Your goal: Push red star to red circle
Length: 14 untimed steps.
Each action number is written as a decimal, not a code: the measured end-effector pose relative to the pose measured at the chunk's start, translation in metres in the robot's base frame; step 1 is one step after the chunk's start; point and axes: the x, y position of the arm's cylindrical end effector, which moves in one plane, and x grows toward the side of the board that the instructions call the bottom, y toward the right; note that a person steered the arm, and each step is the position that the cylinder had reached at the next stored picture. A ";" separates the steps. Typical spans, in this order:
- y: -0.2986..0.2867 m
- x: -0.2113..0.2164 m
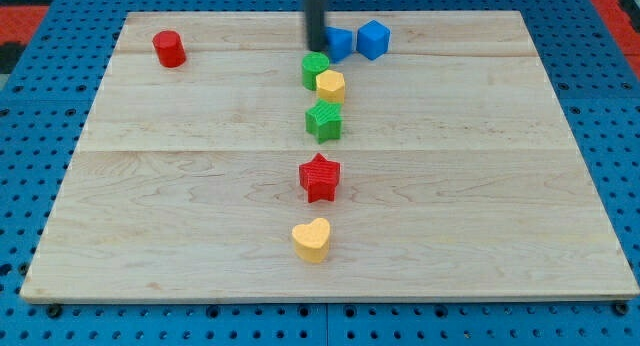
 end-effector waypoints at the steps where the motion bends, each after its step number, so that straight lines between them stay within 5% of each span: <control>1: 0.032 0.053; 3: -0.045 0.197; 5: -0.003 0.239; 7: -0.105 0.267; 8: -0.087 0.284; 10: -0.224 0.251; 12: -0.276 0.280; 14: -0.267 0.198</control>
